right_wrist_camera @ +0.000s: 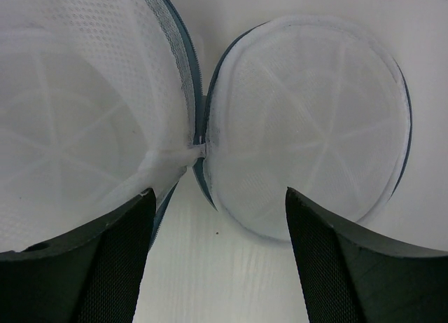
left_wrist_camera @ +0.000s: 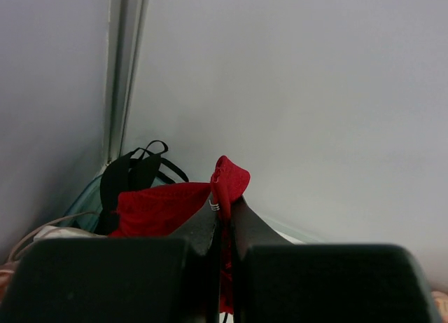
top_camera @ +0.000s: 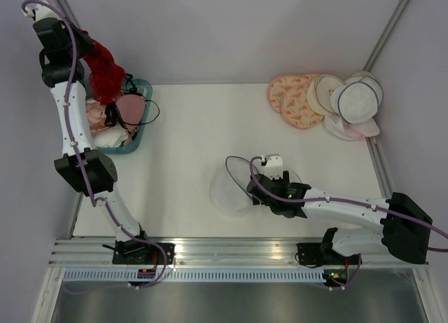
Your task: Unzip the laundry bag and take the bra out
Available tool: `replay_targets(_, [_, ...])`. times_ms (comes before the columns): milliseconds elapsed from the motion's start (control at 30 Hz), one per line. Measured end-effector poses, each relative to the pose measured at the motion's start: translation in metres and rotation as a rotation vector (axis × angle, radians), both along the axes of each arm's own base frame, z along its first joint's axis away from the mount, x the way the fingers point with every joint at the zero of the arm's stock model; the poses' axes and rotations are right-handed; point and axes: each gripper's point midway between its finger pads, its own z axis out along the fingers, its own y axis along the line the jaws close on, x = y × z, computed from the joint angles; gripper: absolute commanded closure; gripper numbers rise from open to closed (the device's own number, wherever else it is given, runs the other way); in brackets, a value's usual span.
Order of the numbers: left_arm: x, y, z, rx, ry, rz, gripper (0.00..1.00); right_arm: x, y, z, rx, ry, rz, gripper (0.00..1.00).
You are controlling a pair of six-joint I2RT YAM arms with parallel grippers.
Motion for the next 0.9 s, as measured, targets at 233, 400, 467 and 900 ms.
replay_targets(233, [0.015,-0.028,-0.004,0.025,0.003,-0.078,0.98,0.009,0.000,-0.005,0.001,0.017,-0.001,0.20])
replay_targets(400, [0.036,-0.105,-0.011,0.113,0.012,-0.205,0.98,0.012,0.000,-0.009,-0.010,0.031,0.001,0.20])
replay_targets(467, [0.047,-0.139,-0.026,0.122,0.025,-0.267,0.98,0.012,0.000,-0.008,-0.007,0.030,0.003,0.20])
replay_targets(900, [0.095,-0.035,-0.166,0.116,0.184,-0.023,0.98,0.020,0.006,-0.009,-0.028,0.044,-0.011,0.20])
